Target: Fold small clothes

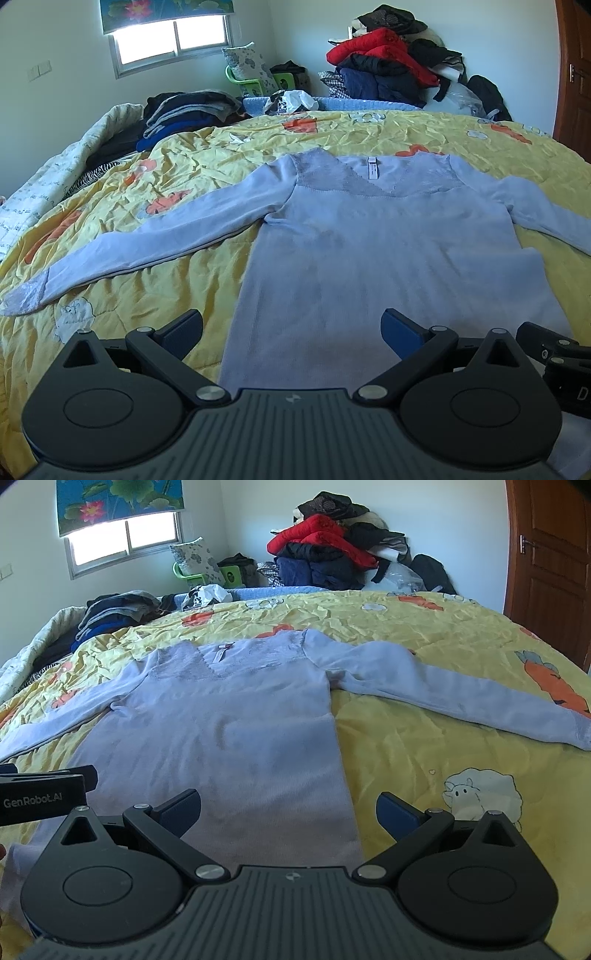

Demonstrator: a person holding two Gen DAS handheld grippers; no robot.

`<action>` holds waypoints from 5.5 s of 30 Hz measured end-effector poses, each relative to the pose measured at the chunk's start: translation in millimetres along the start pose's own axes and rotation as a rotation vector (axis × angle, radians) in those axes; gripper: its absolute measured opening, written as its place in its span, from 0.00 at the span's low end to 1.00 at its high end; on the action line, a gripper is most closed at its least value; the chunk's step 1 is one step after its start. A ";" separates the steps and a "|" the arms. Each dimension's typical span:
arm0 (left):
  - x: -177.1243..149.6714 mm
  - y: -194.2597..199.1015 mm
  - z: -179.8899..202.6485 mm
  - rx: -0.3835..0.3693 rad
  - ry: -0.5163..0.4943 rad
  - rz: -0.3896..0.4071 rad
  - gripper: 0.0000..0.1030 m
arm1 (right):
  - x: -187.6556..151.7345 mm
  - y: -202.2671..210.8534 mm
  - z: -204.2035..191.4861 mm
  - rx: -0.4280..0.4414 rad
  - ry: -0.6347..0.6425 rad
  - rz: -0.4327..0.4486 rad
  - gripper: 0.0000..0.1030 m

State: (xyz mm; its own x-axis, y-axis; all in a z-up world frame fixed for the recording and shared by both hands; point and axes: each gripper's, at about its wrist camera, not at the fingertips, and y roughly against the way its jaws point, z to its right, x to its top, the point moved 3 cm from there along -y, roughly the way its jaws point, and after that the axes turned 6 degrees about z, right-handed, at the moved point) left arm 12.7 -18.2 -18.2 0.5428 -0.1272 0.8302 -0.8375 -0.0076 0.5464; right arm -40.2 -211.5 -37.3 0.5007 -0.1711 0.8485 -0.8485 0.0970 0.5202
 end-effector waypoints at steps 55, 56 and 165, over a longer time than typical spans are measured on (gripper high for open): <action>11.6 -13.7 25.8 -0.025 -0.026 -0.003 1.00 | 14.2 1.4 37.1 0.022 0.008 0.124 1.00; 13.0 -15.1 26.9 -0.026 -0.025 -0.003 1.00 | 15.8 1.0 38.3 0.023 0.009 0.124 1.00; 29.3 -95.0 -32.3 0.081 0.041 -0.063 1.00 | 156.2 -201.1 -11.6 0.276 -0.473 0.135 0.11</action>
State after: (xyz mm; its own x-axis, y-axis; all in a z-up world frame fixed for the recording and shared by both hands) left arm 110.3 10.9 -42.2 0.5955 -0.0828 0.7991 -0.8029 -0.0946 0.5886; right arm 210.6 -246.3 -8.3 0.3071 -0.6022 0.7369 -0.9449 -0.1010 0.3113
